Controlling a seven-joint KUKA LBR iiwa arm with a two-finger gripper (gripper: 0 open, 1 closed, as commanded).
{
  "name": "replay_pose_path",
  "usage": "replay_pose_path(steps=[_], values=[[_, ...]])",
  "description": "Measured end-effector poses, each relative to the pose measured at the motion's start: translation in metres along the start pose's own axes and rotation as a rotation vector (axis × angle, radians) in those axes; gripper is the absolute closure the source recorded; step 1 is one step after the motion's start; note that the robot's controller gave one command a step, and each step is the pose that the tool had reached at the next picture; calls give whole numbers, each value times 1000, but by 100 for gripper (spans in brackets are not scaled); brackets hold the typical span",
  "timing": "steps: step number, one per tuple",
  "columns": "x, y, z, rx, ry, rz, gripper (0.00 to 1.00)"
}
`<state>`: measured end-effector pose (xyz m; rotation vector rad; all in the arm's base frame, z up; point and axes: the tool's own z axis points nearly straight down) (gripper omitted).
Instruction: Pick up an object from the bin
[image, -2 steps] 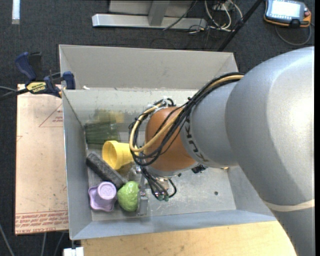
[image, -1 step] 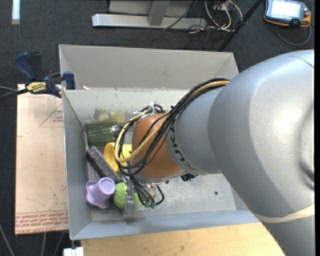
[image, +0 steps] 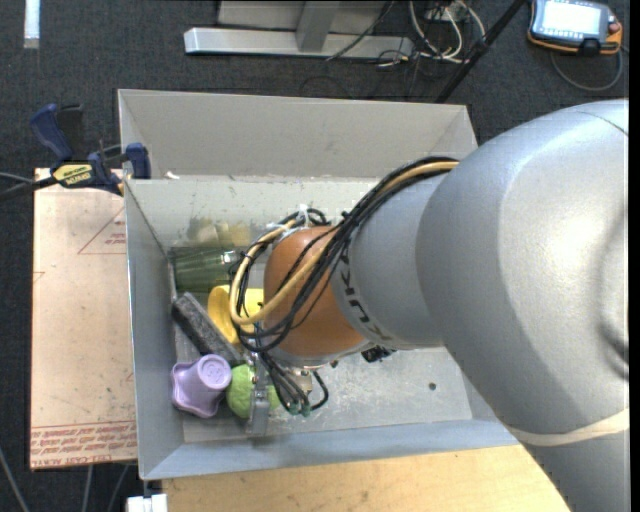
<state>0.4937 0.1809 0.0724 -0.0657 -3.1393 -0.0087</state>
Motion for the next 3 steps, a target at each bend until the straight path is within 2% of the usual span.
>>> replay_pose_path(steps=[1, 2, 3], values=[[2, 5, -44, 3, 7, 5, 100], [-4, 3, -104, 1, 3, 19, 100], [-1, 5, -164, 3, 6, -9, 100]])
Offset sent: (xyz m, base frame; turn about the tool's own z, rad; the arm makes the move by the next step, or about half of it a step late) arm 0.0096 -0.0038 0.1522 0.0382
